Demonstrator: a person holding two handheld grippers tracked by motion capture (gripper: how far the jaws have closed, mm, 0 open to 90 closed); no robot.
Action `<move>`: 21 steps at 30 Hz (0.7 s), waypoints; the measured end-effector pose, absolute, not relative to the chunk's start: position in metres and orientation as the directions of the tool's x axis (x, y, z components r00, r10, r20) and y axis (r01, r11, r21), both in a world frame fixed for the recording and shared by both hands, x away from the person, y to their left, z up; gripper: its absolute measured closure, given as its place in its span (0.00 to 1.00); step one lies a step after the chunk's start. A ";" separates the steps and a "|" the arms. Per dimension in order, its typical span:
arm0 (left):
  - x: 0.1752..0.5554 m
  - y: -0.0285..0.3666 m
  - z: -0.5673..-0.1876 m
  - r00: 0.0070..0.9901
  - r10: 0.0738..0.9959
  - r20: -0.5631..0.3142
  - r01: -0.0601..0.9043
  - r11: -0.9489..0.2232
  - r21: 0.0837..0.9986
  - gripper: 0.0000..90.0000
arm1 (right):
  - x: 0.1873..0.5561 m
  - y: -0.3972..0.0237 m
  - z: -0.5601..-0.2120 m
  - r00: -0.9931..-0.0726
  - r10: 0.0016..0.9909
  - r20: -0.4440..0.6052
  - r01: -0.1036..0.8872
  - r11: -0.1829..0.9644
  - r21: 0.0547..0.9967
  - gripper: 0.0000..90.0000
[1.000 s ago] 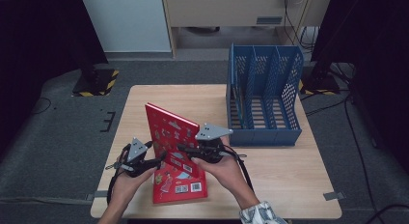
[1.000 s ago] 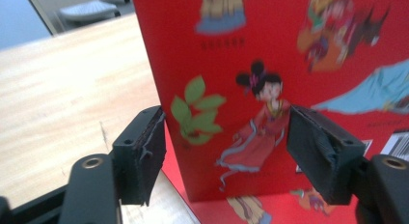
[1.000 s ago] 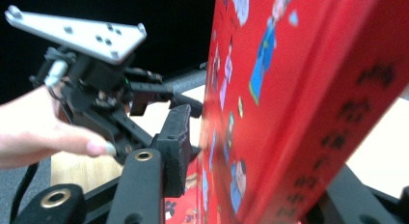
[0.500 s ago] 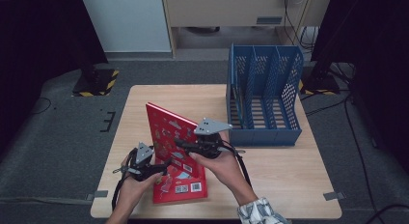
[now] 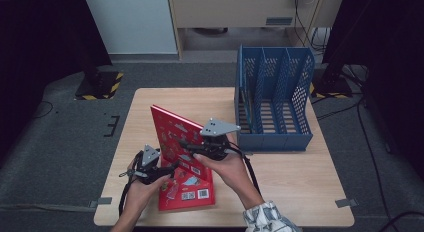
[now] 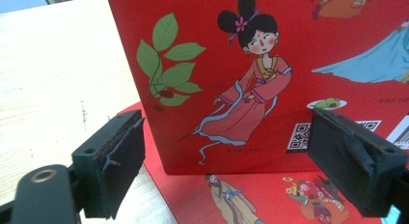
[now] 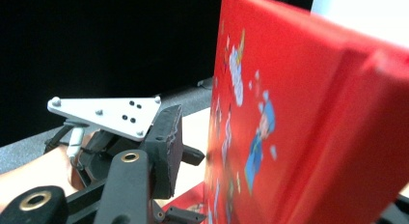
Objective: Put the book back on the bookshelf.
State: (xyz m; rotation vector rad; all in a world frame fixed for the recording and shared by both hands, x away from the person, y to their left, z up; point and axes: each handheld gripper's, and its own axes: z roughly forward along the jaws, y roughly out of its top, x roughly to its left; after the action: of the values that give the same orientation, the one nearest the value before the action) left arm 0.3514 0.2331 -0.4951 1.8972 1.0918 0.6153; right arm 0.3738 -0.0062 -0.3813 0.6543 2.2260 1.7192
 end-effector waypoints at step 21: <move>0.349 0.240 -0.490 0.515 0.857 0.004 0.448 -0.273 0.851 0.17 | 0.385 -0.002 -0.375 -0.864 0.499 0.064 0.175 0.179 0.968 0.73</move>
State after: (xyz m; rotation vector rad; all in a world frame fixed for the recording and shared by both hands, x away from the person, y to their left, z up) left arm 0.3489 0.2398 -0.4901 1.9028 1.0732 0.6044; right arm 0.3852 -0.0017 -0.3748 0.6460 2.1898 1.7404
